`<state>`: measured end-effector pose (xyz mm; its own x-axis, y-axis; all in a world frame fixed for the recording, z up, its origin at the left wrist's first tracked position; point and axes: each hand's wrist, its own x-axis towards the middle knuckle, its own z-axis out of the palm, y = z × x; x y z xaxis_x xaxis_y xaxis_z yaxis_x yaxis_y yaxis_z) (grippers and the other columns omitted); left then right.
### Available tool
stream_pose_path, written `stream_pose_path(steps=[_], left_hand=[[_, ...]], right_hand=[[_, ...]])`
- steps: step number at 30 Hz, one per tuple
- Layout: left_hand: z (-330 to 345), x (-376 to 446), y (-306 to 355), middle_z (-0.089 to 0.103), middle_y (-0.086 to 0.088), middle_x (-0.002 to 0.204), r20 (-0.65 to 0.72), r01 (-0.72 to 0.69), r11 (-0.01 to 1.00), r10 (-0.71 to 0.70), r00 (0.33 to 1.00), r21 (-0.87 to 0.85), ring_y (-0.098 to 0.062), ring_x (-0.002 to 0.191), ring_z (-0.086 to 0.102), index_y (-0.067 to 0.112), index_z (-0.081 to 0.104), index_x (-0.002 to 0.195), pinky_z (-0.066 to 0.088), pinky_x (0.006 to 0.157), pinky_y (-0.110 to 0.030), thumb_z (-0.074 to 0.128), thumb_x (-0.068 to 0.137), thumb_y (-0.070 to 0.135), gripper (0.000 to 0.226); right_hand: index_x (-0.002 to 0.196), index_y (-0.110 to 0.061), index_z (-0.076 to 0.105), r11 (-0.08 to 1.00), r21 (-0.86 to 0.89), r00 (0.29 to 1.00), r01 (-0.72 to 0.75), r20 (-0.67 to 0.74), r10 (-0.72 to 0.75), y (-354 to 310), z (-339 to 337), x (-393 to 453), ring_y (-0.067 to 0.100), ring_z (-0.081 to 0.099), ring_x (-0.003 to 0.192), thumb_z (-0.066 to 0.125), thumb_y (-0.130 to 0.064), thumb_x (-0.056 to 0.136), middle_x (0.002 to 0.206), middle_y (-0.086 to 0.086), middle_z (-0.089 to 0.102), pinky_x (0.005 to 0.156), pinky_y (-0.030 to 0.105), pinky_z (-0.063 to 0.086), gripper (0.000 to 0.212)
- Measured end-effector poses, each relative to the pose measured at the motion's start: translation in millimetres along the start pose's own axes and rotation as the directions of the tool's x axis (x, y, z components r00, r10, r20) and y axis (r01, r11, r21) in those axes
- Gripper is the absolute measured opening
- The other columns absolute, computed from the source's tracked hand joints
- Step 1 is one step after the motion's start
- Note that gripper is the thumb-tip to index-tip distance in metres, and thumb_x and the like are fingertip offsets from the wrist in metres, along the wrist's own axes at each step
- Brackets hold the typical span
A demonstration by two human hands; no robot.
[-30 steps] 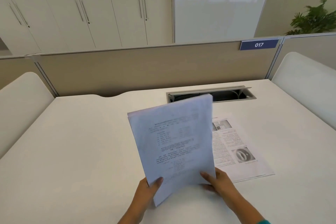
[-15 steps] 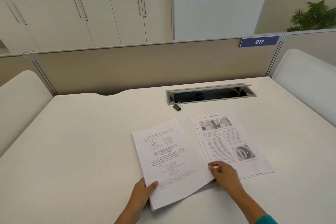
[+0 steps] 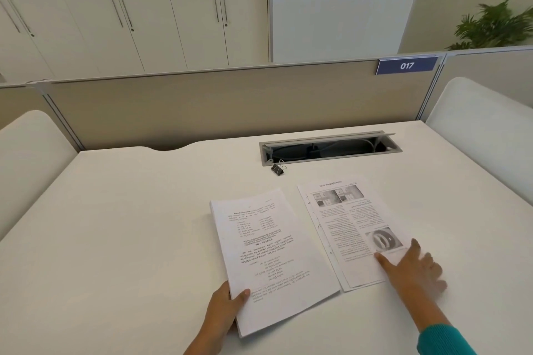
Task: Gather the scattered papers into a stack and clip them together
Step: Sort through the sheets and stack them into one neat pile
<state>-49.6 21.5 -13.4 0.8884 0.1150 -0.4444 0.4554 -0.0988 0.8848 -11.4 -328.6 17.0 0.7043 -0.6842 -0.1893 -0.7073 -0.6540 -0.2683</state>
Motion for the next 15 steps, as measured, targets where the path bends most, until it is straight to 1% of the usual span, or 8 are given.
stream_pose_path(steps=[2, 4, 7, 10, 12, 13, 14, 15], left_hand=[[-1, 0, 0, 0.068, -0.01, 0.108, -0.003, 0.001, 1.0, -0.001, 1.0, 0.004, -0.026, 0.094, 0.067, 0.006, 0.057, 0.117, 0.054, 0.075, -0.032, 0.063, 0.086, 0.01, 0.032], [-1, 0, 0, 0.068, -0.012, 0.11, -0.004, -0.003, 1.0, 0.003, 1.0, 0.019, -0.027, 0.095, 0.066, 0.005, 0.057, 0.117, 0.054, 0.076, -0.034, 0.064, 0.085, 0.01, 0.034], [0, 1, 1, 0.067, -0.016, 0.112, -0.01, -0.015, 0.998, 0.016, 1.0, 0.053, -0.031, 0.097, 0.065, 0.002, 0.056, 0.117, 0.053, 0.084, -0.038, 0.064, 0.085, 0.008, 0.034], [0, -1, 3, 0.067, -0.015, 0.11, -0.021, -0.015, 0.998, 0.016, 1.0, 0.058, -0.028, 0.09, 0.065, 0.007, 0.057, 0.111, 0.053, 0.072, -0.031, 0.064, 0.085, 0.009, 0.027], [1, -1, 2, 0.068, -0.015, 0.109, -0.029, -0.02, 0.997, 0.022, 0.999, 0.07, -0.027, 0.088, 0.065, 0.008, 0.057, 0.111, 0.051, 0.068, -0.029, 0.064, 0.085, 0.01, 0.027], [0, -1, 2, 0.068, -0.015, 0.11, -0.028, -0.022, 0.997, 0.024, 0.999, 0.074, -0.027, 0.089, 0.065, 0.007, 0.057, 0.113, 0.051, 0.069, -0.029, 0.064, 0.085, 0.01, 0.028], [1, -1, 2, 0.068, -0.015, 0.11, -0.026, -0.023, 0.997, 0.025, 0.999, 0.076, -0.027, 0.089, 0.065, 0.007, 0.056, 0.114, 0.051, 0.069, -0.029, 0.064, 0.085, 0.01, 0.03], [1, -1, 2, 0.068, -0.015, 0.11, -0.025, -0.022, 0.997, 0.024, 0.999, 0.079, -0.026, 0.088, 0.065, 0.006, 0.056, 0.115, 0.051, 0.067, -0.028, 0.064, 0.085, 0.01, 0.031]], right_hand=[[0.142, -0.019, 0.014, 1.0, -0.004, 1.0, -0.012, -0.003, 0.012, -3, -3, 1, 0.034, 0.034, 0.125, 0.056, -0.069, 0.071, 0.138, 0.017, 0.035, 0.099, 0.048, 0.035, 0.096], [0.141, -0.017, 0.018, 0.999, 0.027, 0.999, -0.033, -0.003, 0.033, -5, -7, 2, 0.036, 0.037, 0.121, 0.064, -0.061, 0.07, 0.133, 0.02, 0.039, 0.097, 0.049, 0.037, 0.096], [0.14, -0.011, 0.024, 0.974, 0.223, 0.999, -0.039, 0.015, 0.037, -2, -9, 8, 0.044, 0.041, 0.119, 0.076, -0.04, 0.07, 0.132, 0.026, 0.038, 0.096, 0.052, 0.04, 0.092], [0.139, -0.008, 0.028, 0.895, 0.44, 0.996, -0.067, 0.086, 0.032, 1, -11, 13, 0.043, 0.049, 0.115, 0.073, -0.023, 0.077, 0.131, 0.026, 0.046, 0.096, 0.048, 0.041, 0.079], [0.138, -0.008, 0.032, 0.871, 0.483, 0.99, -0.09, 0.143, 0.023, 1, -13, 13, 0.036, 0.058, 0.104, 0.069, -0.022, 0.08, 0.12, 0.023, 0.06, 0.096, 0.043, 0.045, 0.07], [0.138, -0.009, 0.035, 0.875, 0.475, 0.987, -0.089, 0.163, 0.012, 1, -14, 12, 0.033, 0.059, 0.098, 0.067, -0.024, 0.081, 0.116, 0.022, 0.062, 0.096, 0.042, 0.046, 0.067], [0.138, -0.009, 0.035, 0.887, 0.456, 0.987, -0.072, 0.163, -0.004, 0, -14, 12, 0.033, 0.057, 0.101, 0.067, -0.025, 0.082, 0.119, 0.021, 0.06, 0.096, 0.042, 0.045, 0.066], [0.138, -0.01, 0.035, 0.904, 0.425, 0.989, -0.045, 0.146, -0.019, -1, -15, 11, 0.035, 0.053, 0.109, 0.068, -0.028, 0.081, 0.126, 0.022, 0.055, 0.097, 0.044, 0.043, 0.068]])
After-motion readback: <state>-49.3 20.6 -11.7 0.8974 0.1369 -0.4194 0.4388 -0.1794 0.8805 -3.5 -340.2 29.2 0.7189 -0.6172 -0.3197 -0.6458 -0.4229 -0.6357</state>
